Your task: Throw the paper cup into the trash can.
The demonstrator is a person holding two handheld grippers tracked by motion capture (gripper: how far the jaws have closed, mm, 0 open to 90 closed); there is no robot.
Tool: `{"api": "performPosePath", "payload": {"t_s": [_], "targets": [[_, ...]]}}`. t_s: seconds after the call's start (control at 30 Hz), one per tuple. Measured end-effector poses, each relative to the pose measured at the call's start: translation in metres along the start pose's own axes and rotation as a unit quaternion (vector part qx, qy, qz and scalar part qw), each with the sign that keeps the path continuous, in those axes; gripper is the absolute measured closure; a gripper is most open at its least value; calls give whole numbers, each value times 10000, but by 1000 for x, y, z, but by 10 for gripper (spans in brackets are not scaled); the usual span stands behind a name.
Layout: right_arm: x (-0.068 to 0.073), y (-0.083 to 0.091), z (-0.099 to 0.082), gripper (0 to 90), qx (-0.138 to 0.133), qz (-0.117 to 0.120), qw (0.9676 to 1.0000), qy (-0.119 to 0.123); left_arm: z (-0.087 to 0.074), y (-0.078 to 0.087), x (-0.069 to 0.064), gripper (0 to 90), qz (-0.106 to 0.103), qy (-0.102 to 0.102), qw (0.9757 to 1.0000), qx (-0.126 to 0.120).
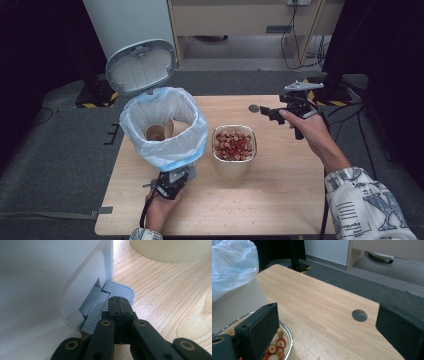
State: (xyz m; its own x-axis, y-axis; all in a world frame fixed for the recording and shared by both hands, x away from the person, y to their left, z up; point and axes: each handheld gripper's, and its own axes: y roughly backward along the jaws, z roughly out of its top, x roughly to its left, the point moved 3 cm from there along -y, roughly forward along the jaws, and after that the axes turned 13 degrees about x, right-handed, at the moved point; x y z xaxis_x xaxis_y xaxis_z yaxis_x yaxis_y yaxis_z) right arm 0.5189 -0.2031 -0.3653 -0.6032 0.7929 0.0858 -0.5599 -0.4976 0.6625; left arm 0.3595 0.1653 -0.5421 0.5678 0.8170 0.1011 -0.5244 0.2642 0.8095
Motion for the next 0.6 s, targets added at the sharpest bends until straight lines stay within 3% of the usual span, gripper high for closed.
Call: {"api": "performPosePath", "payload": {"t_s": [0.6], "targets": [[-23,1,-31,53,30,-201,9994,-294,0,0,0,898,-1,-1,10000,-4]]}}
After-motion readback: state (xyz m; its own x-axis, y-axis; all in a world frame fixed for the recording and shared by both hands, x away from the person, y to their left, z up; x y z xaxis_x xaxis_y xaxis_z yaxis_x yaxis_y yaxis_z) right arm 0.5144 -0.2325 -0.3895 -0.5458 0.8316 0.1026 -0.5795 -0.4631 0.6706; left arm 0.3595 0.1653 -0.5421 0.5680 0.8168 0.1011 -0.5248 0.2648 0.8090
